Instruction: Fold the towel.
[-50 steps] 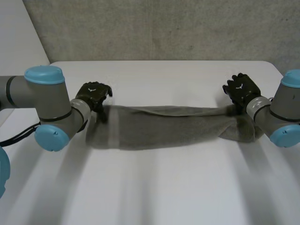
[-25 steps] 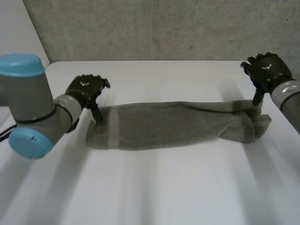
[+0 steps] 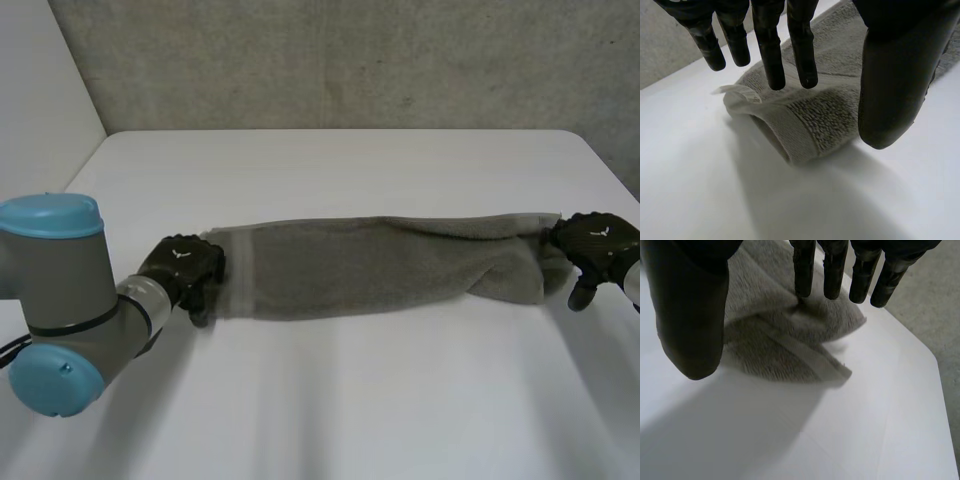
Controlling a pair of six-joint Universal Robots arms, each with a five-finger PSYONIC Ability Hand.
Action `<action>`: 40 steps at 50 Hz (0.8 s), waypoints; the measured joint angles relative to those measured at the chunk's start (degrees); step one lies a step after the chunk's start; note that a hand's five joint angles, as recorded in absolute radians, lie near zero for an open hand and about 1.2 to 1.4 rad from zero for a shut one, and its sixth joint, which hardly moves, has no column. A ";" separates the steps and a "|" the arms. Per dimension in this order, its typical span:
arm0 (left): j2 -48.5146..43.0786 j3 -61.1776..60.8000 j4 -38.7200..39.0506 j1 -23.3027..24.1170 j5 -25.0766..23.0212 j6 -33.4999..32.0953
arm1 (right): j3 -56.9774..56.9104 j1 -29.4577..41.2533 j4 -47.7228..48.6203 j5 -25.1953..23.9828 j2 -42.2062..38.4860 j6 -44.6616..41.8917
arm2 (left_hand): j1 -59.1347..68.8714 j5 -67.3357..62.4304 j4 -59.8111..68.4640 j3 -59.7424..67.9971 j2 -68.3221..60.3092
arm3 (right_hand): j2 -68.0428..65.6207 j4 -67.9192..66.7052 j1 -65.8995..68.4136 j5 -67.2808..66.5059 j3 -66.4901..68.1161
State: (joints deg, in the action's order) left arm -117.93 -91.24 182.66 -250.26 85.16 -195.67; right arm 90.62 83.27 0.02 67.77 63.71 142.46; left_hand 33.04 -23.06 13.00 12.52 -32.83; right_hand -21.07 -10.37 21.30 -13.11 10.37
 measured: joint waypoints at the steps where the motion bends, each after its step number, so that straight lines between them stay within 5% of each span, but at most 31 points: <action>1: -0.21 0.27 0.35 0.00 0.04 0.00 | -0.28 -0.26 0.58 0.03 -1.00 -0.60 | 0.23 -0.21 0.00 0.00 -0.15 | -1.23 0.00 0.97 -0.88 0.00; 14: -2.04 1.33 1.15 -0.48 0.19 0.03 | -5.89 -0.83 4.55 -0.72 -9.87 -5.78 | 0.70 -0.60 0.00 0.00 -0.52 | -7.99 0.00 7.40 -6.77 0.00; 25: -2.35 1.25 1.25 -1.20 0.18 0.03 | -10.24 0.16 6.71 -1.51 -14.77 -5.80 | 0.88 -0.92 0.00 0.00 -0.85 | -41.38 0.00 41.35 -39.53 0.00; 28: -2.37 1.25 1.28 -1.41 0.15 0.03 | -11.11 0.33 6.83 -1.44 -15.71 -5.76 | 7.89 -7.52 0.00 0.00 -7.69 | -51.64 0.00 52.74 -51.18 0.00; 35: -2.40 1.42 1.26 -2.41 0.07 0.00 | -13.04 0.19 6.93 -1.25 -16.61 -5.51 | 38.36 -39.02 0.00 0.00 -39.17 | -52.45 0.00 53.18 -52.36 0.00; 40: -2.40 1.41 1.07 -3.26 0.02 -0.01 | -15.00 -0.59 6.88 -1.40 -16.09 -5.34 | 38.75 -40.47 0.00 0.00 -40.35 | -52.45 0.00 53.18 -52.36 0.00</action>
State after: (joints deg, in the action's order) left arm -120.33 -89.84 183.73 -253.52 85.19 -195.68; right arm 75.62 82.69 6.90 66.37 47.63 137.12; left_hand 71.78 -63.53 13.00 12.52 -73.18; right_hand -73.52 -10.37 74.49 -65.46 10.36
